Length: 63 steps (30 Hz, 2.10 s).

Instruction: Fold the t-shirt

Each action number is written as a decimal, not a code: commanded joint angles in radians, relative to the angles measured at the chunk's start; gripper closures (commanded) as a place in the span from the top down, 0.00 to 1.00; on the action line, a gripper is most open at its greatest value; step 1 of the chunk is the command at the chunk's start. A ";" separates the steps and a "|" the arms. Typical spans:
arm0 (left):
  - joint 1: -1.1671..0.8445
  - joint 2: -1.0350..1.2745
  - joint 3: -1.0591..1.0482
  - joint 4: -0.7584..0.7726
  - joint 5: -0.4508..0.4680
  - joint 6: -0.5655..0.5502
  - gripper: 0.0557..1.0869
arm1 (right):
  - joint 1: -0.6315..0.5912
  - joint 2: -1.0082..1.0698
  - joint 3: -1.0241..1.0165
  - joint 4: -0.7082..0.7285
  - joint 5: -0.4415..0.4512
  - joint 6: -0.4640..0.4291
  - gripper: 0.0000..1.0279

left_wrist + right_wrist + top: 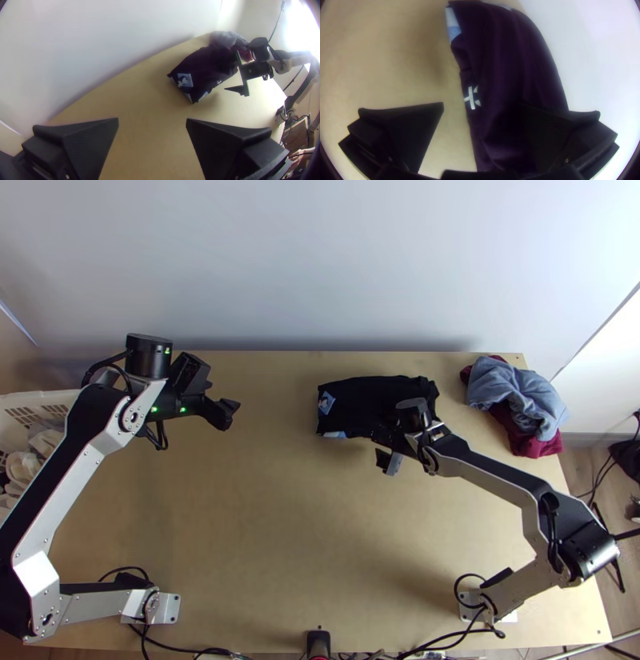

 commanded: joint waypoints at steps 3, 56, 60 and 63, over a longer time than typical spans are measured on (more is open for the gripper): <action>0.014 -0.002 -0.006 0.001 0.000 0.008 0.95 | -0.038 0.072 0.016 0.042 0.021 -0.023 0.96; 0.094 -0.120 -0.147 0.041 -0.004 0.013 0.95 | -0.344 -0.317 0.255 0.105 0.228 0.234 0.03; 0.106 -0.133 -0.166 0.053 -0.020 0.013 0.95 | -0.482 -0.372 0.270 0.103 0.227 0.234 0.03; 0.114 -0.140 -0.176 0.058 -0.022 0.013 0.95 | -0.589 -0.389 0.293 0.105 0.205 0.231 0.03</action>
